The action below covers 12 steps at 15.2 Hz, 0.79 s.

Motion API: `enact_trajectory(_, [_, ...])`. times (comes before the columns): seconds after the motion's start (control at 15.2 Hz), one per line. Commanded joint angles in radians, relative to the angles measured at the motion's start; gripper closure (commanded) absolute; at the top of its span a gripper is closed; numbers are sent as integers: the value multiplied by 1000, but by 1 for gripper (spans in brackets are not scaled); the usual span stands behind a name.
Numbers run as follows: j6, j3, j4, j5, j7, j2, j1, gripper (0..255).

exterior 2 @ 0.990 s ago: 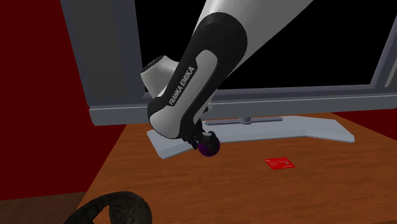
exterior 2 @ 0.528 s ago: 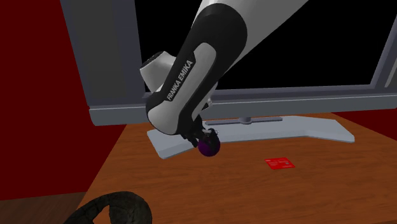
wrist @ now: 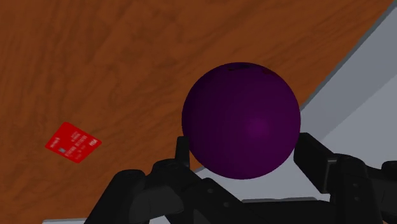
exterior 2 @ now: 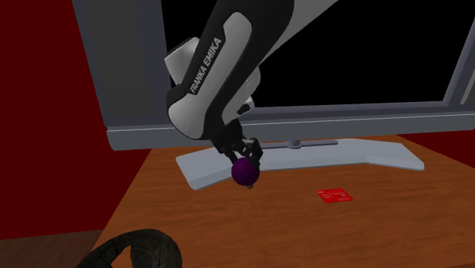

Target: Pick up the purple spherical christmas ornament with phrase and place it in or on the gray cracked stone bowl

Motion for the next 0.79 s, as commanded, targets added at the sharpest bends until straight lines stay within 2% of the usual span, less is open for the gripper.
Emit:
enact_trajectory(0.0, [-12, 7, 2, 18, -16, -17, -4, 255])
enact_trajectory(0.73, [-87, 35, 43, 111, -113, -98, -24, 255])
